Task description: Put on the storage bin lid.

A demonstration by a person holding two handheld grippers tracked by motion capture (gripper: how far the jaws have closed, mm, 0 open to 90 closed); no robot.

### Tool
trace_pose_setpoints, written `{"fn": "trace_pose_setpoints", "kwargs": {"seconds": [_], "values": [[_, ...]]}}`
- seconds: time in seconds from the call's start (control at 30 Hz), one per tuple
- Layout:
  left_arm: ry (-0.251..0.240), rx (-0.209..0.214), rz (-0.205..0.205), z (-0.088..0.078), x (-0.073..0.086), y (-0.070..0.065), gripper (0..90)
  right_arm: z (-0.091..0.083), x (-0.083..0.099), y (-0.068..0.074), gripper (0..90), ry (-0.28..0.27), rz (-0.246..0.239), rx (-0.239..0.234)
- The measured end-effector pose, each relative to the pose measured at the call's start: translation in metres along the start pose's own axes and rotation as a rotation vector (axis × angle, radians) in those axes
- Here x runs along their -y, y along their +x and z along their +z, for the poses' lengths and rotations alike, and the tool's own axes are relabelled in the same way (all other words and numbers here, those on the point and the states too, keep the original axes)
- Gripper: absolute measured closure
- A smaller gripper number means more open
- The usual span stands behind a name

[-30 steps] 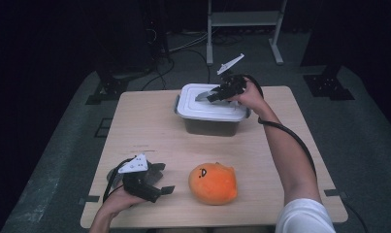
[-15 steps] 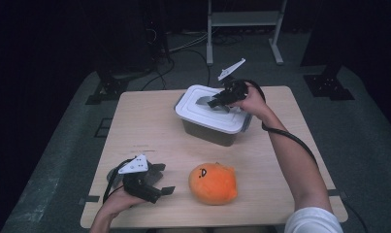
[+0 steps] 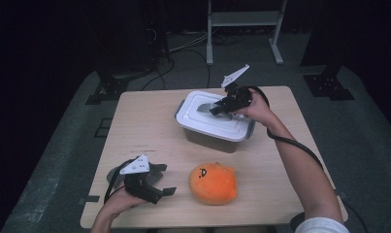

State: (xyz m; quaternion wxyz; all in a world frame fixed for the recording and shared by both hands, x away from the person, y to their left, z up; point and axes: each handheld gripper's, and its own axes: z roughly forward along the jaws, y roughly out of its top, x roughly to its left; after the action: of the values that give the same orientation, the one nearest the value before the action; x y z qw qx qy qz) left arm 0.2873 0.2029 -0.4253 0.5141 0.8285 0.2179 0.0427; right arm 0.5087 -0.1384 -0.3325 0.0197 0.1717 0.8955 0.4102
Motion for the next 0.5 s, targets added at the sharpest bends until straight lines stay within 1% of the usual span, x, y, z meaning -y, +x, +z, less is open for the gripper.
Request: {"fn": "trace_pose_setpoints", "kwargs": {"seconds": [0.03,0.1,0.2,0.37,0.5], "values": [[0.000,0.000,0.001,0.000,0.000,0.000,8.1,-0.001,0.001,0.001,66.4,-0.004,-0.008,-0.001],[-0.001,0.001,-0.001,0.000,0.000,-0.001,8.1,-0.002,0.003,0.005,66.4,-0.002,-0.002,-0.005],[0.003,-0.002,0.003,0.000,0.000,-0.001,8.1,-0.004,0.007,0.008,66.3,-0.004,-0.004,-0.009],[-0.004,-0.004,0.003,-0.002,-0.001,-0.001,8.1,-0.007,0.011,0.016,66.3,-0.007,-0.004,-0.016],[0.004,-0.003,0.007,0.000,-0.001,-0.001,8.1,-0.009,0.013,0.020,66.3,-0.008,-0.014,-0.020]]}}
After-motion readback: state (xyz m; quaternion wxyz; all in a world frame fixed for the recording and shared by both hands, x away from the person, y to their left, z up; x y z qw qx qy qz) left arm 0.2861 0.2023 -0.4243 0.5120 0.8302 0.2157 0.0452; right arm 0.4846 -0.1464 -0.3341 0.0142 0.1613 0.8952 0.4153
